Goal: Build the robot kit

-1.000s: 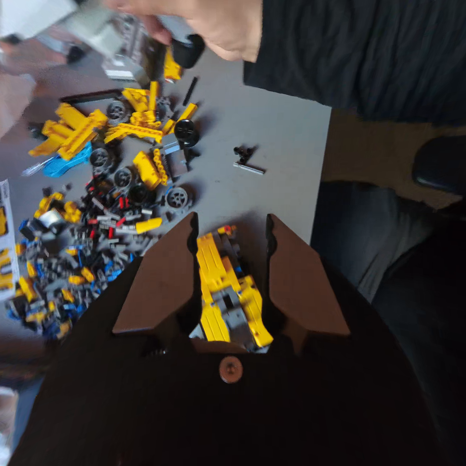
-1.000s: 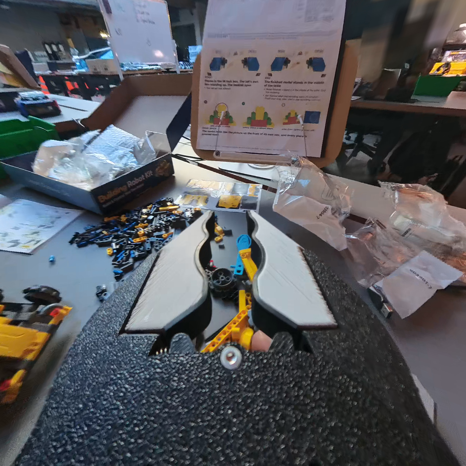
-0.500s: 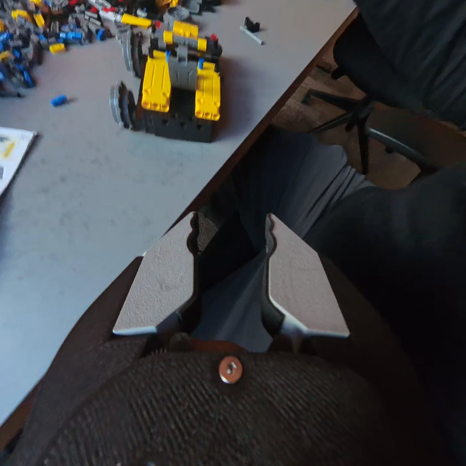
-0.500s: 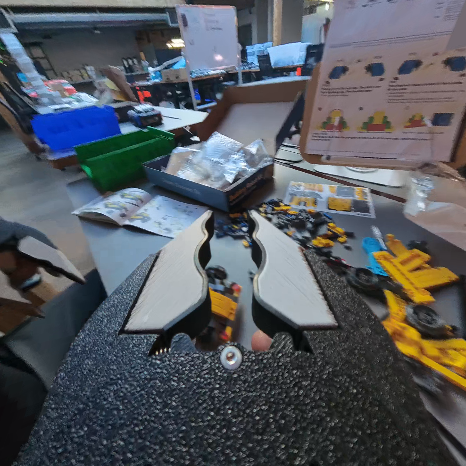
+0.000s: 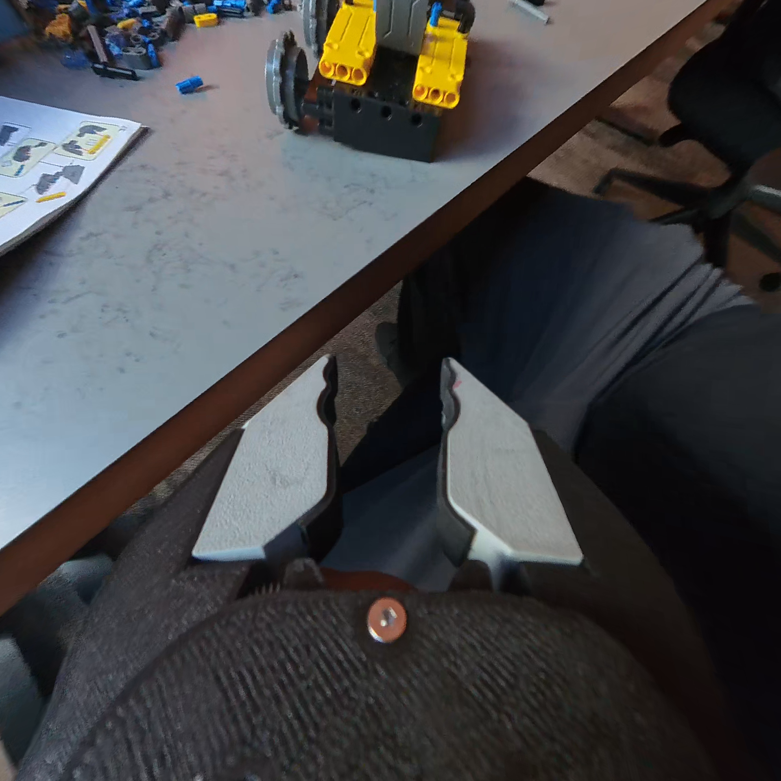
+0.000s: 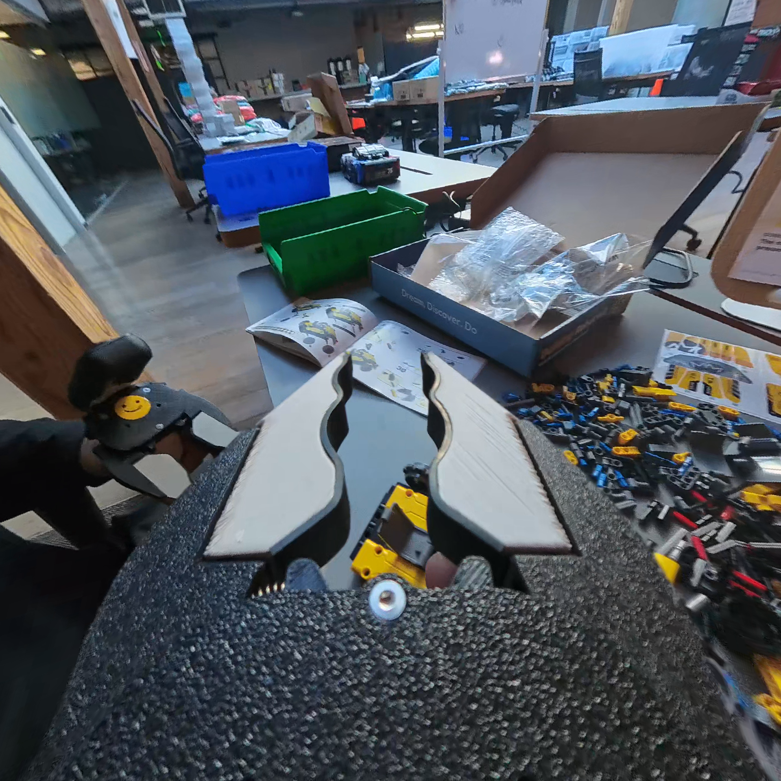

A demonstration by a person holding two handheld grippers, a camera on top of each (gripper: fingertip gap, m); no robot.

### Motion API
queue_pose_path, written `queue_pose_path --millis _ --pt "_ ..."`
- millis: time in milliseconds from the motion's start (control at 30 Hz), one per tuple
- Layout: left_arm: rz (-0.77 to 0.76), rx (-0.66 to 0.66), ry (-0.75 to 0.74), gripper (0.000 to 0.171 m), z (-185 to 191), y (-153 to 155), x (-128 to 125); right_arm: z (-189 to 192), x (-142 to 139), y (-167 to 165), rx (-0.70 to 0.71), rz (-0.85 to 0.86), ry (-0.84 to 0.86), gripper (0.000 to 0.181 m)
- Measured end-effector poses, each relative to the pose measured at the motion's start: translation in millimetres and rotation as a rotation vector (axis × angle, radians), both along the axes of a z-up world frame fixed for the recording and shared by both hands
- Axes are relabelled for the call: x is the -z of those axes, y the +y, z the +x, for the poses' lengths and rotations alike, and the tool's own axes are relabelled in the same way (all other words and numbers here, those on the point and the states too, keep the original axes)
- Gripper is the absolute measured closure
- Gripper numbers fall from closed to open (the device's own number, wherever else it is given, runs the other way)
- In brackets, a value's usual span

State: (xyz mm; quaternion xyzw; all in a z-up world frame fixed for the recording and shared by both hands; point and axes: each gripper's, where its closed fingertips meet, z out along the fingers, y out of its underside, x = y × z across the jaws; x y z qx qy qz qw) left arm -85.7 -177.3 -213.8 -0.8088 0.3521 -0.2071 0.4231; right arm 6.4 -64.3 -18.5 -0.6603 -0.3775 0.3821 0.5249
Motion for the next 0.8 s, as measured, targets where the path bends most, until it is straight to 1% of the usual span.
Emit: queue_pose_path --millis 67,133,200,267,300,333,467,633,767,800 --pt "0.019 -0.016 0.011 0.125 -1.9 3.4 -1.7 -4.8 5.2 -5.2 -0.029 -0.011 0.018 0.147" --pt "0.039 -0.035 -0.013 0.125 -3.2 7.2 -7.4 -8.7 14.4 -8.7 -0.052 -0.03 0.018 0.146" --pt "0.067 -0.086 -0.029 0.122 -9.6 15.3 -12.5 -12.4 25.2 -10.3 -0.069 -0.057 0.006 0.144" --pt "0.082 -0.12 -0.051 0.128 -15.5 21.2 -16.6 -16.7 32.1 -12.1 -0.083 -0.064 0.0 0.143" --pt "0.093 -0.144 -0.066 0.123 -19.2 24.5 -19.3 -19.8 34.1 -14.3 -0.096 -0.061 0.0 0.142" --pt "0.105 -0.178 -0.079 0.112 -23.4 28.5 -22.5 -23.9 35.2 -17.8 -0.115 -0.054 0.003 0.14" --pt "0.144 -0.186 -0.173 0.116 -24.8 29.7 -39.2 -44.7 36.5 -37.3 -0.208 -0.016 0.022 0.132" --pt "0.132 -0.199 -0.158 0.118 -28.5 31.7 -34.7 -74.1 44.0 -60.3 -0.293 0.032 0.025 0.128" --pt "0.177 -0.243 -0.185 0.119 -39.7 35.1 -45.6 -102.3 40.2 -76.9 -0.283 0.072 0.121 0.128" --pt "0.185 -0.264 -0.196 0.12 -45.2 37.0 -48.4 -111.6 44.3 -82.0 -0.289 0.08 0.107 0.129"
